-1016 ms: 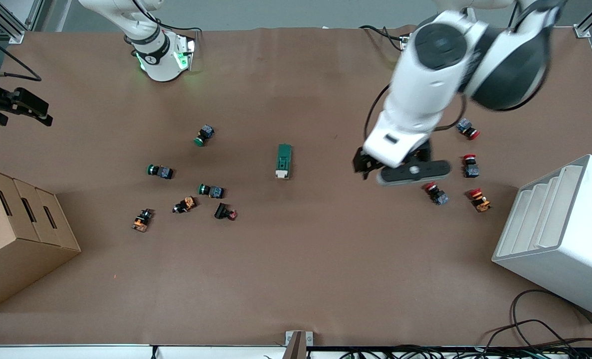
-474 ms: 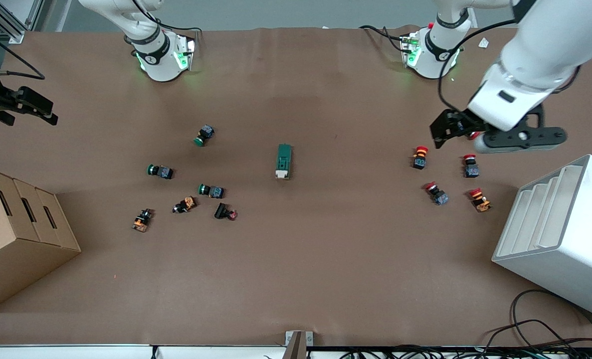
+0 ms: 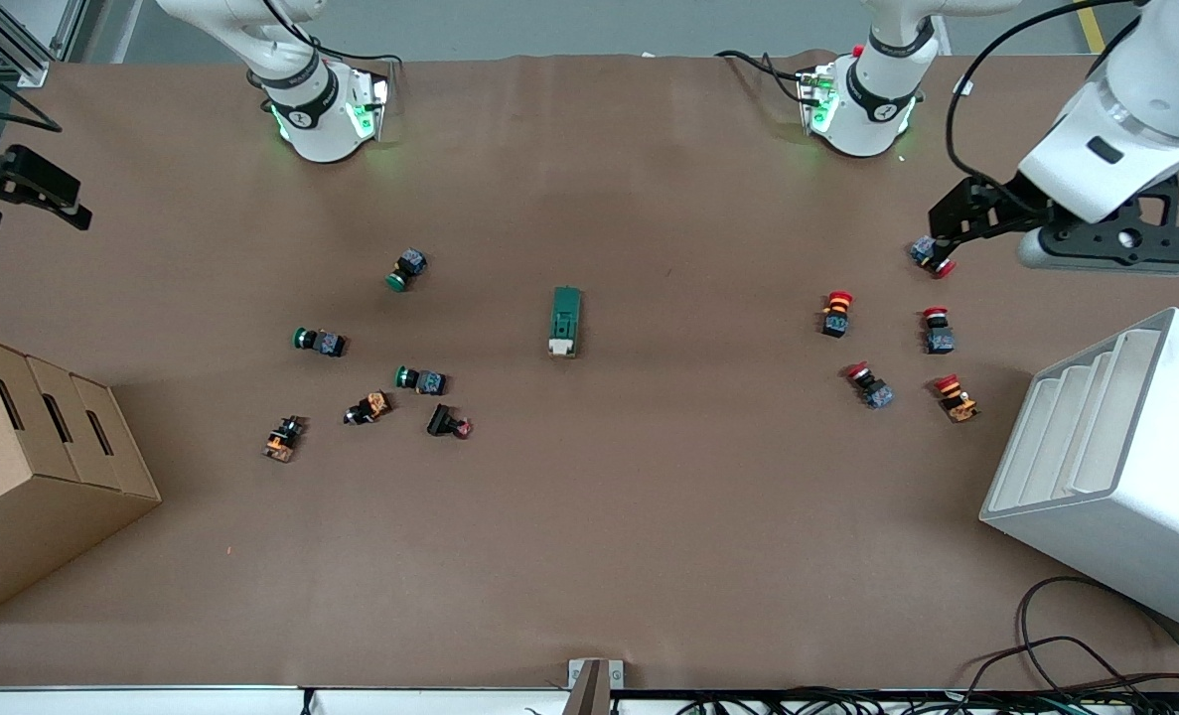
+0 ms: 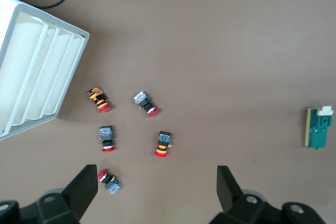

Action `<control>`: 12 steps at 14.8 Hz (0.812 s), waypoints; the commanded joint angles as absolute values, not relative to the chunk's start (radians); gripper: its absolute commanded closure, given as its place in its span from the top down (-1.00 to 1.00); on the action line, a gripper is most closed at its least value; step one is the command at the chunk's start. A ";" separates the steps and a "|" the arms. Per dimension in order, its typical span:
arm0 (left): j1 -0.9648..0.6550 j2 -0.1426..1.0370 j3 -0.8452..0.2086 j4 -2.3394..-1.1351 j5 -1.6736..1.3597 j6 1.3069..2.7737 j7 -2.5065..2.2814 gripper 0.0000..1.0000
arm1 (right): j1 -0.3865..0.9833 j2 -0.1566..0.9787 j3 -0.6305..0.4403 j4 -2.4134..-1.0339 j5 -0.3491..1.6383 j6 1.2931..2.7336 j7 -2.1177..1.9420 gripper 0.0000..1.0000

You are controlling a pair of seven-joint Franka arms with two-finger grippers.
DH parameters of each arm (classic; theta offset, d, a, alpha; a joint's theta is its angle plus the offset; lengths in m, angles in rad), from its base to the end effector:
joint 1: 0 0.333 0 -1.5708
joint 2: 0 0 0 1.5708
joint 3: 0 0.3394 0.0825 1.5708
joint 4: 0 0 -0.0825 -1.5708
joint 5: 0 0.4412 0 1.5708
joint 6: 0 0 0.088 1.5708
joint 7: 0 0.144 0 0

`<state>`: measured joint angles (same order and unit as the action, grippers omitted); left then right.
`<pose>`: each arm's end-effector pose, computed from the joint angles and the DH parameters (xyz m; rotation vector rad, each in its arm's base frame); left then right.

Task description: Close load switch with both arms

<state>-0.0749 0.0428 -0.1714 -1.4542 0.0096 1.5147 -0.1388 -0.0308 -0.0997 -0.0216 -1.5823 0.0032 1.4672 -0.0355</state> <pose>0.6034 -0.1478 0.6413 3.1357 -0.1674 0.0289 0.5655 -0.0298 0.6546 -3.1354 0.0258 0.0238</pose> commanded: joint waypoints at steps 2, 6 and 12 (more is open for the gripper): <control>-0.071 -0.012 -0.170 -1.514 0.000 1.513 -0.097 1.00 | -0.044 -0.064 0.002 -1.557 -0.032 1.457 -0.032 1.00; -0.071 -0.067 -0.170 -1.606 -0.002 1.529 -0.100 1.00 | -0.041 -0.064 0.003 -1.560 -0.031 1.450 -0.049 1.00; -0.069 -0.127 -0.109 -1.663 -0.012 1.537 -0.048 1.00 | -0.028 -0.071 0.006 -1.565 -0.023 1.453 -0.046 1.00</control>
<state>-0.0755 -0.0865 -0.1551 -1.6208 0.0078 1.5181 -0.1106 -0.0305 -0.0689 -0.0038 -1.5771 -0.0150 1.4627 -0.0374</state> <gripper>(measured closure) 0.000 0.000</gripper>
